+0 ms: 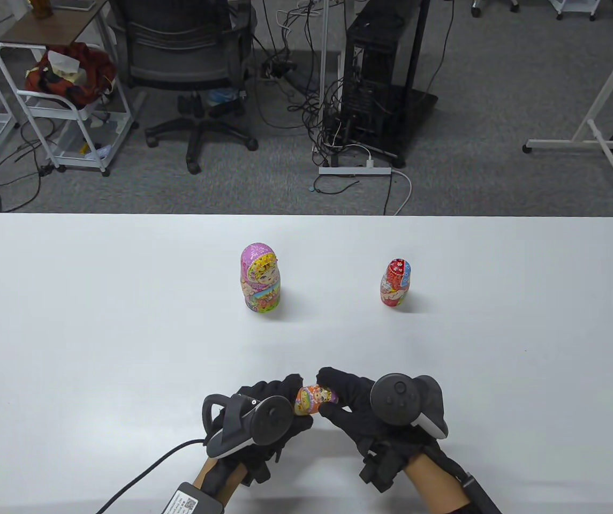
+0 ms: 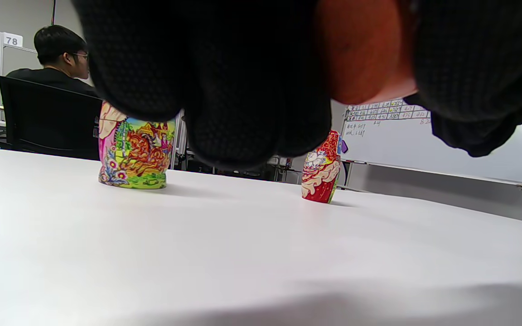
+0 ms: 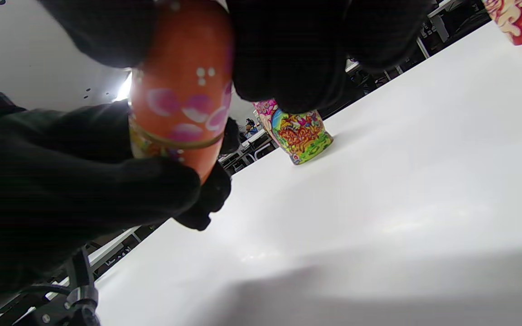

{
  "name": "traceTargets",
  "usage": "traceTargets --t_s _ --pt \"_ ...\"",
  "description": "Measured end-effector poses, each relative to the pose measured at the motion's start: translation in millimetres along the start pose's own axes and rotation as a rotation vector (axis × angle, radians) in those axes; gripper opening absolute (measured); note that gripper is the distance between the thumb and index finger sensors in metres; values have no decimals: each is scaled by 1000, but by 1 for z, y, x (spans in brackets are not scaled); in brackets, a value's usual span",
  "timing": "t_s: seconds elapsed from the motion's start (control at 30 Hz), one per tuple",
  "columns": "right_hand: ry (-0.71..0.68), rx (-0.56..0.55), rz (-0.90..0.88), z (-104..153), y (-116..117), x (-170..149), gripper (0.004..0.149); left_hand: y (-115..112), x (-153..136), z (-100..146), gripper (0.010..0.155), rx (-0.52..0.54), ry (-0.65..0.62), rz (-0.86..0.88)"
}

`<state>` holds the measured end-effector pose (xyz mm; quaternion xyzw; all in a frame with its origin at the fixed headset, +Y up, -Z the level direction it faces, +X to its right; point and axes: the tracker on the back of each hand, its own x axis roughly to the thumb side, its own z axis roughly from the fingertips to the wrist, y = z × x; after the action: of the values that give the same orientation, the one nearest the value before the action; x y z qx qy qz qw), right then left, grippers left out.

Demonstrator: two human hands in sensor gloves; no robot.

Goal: Nest individual Russian dolls into a nested set

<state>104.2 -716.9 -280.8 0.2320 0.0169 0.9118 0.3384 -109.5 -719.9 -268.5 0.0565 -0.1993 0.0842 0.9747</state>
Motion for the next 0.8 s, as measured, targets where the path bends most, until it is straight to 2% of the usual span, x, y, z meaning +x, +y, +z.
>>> traceTargets --t_s 0.53,0.8 --pt "-31 1 2 0 -2 3 59 2 2 2 79 26 -9 27" --pt "-55 -55 42 2 -3 12 59 5 3 3 78 37 5 106"
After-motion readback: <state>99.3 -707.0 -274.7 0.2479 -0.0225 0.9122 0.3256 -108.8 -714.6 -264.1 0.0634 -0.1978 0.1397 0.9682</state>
